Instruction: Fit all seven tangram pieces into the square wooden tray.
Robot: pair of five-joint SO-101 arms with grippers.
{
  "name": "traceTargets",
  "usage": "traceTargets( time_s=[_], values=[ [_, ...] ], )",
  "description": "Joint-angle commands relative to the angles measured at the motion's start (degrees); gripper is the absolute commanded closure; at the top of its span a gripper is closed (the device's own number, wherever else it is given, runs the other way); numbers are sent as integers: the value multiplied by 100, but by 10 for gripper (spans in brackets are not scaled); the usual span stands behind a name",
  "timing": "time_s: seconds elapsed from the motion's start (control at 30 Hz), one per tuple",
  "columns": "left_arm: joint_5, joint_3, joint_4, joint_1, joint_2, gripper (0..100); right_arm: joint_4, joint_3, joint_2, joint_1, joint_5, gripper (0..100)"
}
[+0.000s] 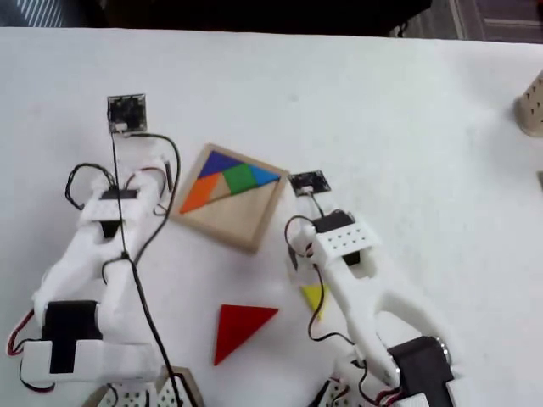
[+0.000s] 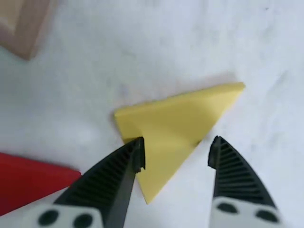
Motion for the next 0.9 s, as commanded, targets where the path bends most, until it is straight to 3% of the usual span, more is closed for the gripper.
traceTargets(
  time_s=[0.0,0.2,0.43,0.53,0.67,0.87],
  values=[
    [-70,-325,18,-57,-31,974,-391,-167,48,-40,-26,783],
    [-70,-316,18,-57,-31,974,-549,-527,57,-31,976,783],
    [-79,-316,18,-57,-22,974,-963,-598,48,-40,1626,783],
    [-79,-316,18,-57,-22,974,-734,-598,-22,22,1319,783],
    [-79,-325,18,-57,-22,974,4,-589,-382,84,-255,783],
    [-79,-325,18,-57,-22,974,-303,-316,-514,-321,-492,779]
  ],
)
